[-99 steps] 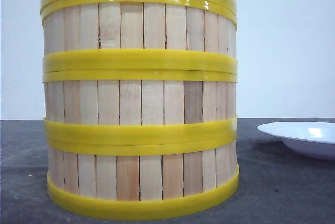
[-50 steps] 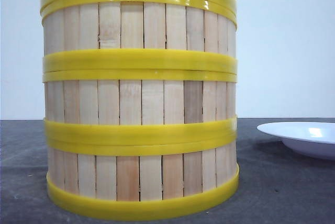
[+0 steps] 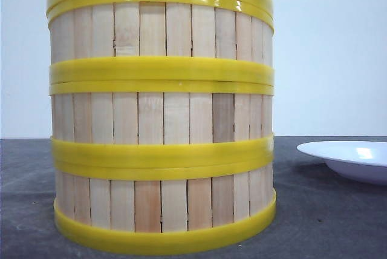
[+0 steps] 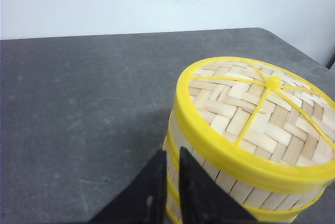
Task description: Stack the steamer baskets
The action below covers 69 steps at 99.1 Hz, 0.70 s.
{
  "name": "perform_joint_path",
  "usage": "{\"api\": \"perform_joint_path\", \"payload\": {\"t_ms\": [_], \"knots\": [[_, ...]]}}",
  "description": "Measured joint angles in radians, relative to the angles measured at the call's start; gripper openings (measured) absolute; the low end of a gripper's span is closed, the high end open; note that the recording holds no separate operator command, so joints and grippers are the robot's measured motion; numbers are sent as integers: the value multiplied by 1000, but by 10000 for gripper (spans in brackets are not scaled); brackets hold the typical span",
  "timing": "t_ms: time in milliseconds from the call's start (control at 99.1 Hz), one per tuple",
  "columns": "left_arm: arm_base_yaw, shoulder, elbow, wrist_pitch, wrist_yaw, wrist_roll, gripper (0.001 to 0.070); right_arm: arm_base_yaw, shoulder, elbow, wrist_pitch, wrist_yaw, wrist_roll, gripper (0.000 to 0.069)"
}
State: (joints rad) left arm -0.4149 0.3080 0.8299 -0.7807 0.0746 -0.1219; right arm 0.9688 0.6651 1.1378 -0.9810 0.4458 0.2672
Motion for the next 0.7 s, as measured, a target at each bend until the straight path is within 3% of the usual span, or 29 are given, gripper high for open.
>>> {"api": "perform_joint_path", "payload": {"t_ms": [172, 383, 515, 696], "knots": [[0, 0, 0, -1, 0, 4, 15, 0, 0, 0, 0, 0, 0, 3], [8, 0, 0, -14, -19, 79, 15, 0, 0, 0, 0, 0, 0, 3], [87, -2, -25, 63, -74, 122, 15, 0, 0, 0, 0, 0, 0, 3], [240, -33, -142, 147, -130, 134, 15, 0, 0, 0, 0, 0, 0, 3]]}}
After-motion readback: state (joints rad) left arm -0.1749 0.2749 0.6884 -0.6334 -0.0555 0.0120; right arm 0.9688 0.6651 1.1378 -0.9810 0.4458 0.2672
